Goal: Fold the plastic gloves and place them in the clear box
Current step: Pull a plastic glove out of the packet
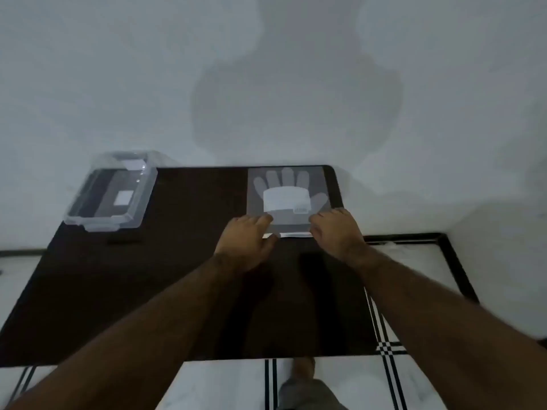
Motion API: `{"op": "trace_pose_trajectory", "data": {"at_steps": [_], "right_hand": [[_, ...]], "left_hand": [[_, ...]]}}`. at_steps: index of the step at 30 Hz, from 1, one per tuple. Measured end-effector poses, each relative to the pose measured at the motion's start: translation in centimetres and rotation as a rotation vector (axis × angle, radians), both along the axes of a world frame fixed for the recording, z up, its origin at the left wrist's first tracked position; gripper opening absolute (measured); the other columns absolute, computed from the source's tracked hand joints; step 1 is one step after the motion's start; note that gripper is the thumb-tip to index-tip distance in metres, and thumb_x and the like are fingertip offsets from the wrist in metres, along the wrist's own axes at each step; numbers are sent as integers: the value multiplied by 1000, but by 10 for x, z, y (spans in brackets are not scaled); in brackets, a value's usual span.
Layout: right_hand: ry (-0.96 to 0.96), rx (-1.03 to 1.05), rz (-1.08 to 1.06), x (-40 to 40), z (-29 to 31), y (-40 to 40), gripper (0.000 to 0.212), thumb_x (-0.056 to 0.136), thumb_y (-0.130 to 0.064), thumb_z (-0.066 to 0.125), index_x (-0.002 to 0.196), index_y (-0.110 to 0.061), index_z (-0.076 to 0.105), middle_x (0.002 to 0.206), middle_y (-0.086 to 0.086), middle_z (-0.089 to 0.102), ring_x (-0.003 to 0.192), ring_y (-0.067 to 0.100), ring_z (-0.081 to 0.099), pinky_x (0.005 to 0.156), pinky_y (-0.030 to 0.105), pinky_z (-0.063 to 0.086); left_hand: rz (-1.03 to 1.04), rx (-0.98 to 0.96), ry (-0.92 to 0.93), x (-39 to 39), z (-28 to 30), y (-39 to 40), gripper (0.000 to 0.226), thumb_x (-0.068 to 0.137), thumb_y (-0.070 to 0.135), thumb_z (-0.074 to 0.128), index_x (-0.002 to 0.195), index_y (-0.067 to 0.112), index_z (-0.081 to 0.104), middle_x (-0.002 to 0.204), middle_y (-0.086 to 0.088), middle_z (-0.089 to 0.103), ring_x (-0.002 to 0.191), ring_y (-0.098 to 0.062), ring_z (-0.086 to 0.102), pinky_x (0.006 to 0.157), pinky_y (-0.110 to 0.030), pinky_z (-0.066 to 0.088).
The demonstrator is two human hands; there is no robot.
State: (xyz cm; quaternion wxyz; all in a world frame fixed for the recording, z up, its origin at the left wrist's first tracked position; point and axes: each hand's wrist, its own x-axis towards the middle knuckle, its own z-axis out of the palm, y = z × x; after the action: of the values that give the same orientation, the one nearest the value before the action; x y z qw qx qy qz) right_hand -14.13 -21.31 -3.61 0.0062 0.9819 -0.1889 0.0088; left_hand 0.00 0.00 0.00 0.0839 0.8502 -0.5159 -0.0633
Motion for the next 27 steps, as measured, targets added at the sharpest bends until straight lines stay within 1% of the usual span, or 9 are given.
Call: {"op": "trace_pose_trajectory", "data": {"at_steps": [3, 6, 10, 13, 15, 17, 19, 23, 27], "right_hand": [[87, 101, 66, 20, -21, -25, 28, 101, -40, 58, 118, -22, 70, 117, 4, 74, 107, 26, 68, 102, 42, 49], [213, 216, 126, 37, -31, -33, 37, 99, -43, 64, 128, -21, 68, 126, 6, 71, 116, 27, 65, 104, 43, 52], [317, 248, 210, 57, -42, -42, 29, 97, -45, 64, 118, -25, 70, 120, 3, 71, 110, 23, 65, 103, 43, 53], [333, 254, 251, 66, -47, -46, 26, 101, -43, 59, 115, -25, 73, 118, 3, 72, 107, 22, 67, 105, 43, 53], [322, 268, 255, 71, -49, -50, 29, 103, -43, 56, 114, -24, 74, 117, 3, 73, 104, 23, 68, 103, 42, 54], [310, 313, 242, 75, -51, -54, 28, 103, -42, 55, 113, -23, 74, 115, 3, 73, 102, 23, 68, 101, 42, 54], [311, 365, 225, 78, -52, -57, 26, 104, -40, 56, 111, -23, 74, 115, 3, 73, 103, 24, 67, 102, 42, 54], [245, 414, 210, 84, -58, -60, 24, 104, -39, 56, 104, -24, 74, 112, 2, 75, 102, 22, 67, 101, 40, 54], [151, 432, 172, 85, -60, -61, 23, 105, -36, 57, 107, -21, 74, 113, 5, 75, 102, 21, 69, 99, 39, 56]], "left_hand": [[71, 46, 94, -8, -28, -28, 43, 107, 46, 51, 143, 24, 57, 134, -2, 71, 122, -23, 66, 107, -45, 50], [162, 92, 157, -16, -50, -37, 33, 106, 38, 55, 133, 21, 61, 123, -4, 73, 112, -27, 68, 96, -43, 54], [244, 117, 217, -20, -66, -43, 27, 105, 36, 56, 125, 20, 64, 114, -2, 73, 107, -26, 67, 92, -44, 54], [240, 117, 255, -22, -78, -46, 28, 105, 37, 56, 127, 22, 65, 121, 0, 70, 112, -22, 64, 95, -42, 54], [220, 122, 281, -22, -84, -49, 34, 106, 36, 56, 135, 22, 63, 133, 0, 67, 122, -21, 62, 103, -39, 52], [206, 124, 291, -25, -90, -53, 44, 108, 36, 54, 149, 21, 56, 151, -1, 59, 138, -20, 54, 115, -38, 43], [185, 115, 285, -27, -94, -58, 50, 109, 36, 51, 156, 19, 49, 164, -2, 49, 150, -20, 43, 122, -36, 34], [141, 112, 262, -26, -104, -68, 59, 111, 39, 46, 165, 18, 37, 174, -5, 32, 162, -22, 24, 131, -39, 16], [139, 180, 237, -22, -113, -77, 66, 111, 46, 39, 169, 17, 26, 178, -5, 22, 165, -20, 14, 133, -42, 4]]}}
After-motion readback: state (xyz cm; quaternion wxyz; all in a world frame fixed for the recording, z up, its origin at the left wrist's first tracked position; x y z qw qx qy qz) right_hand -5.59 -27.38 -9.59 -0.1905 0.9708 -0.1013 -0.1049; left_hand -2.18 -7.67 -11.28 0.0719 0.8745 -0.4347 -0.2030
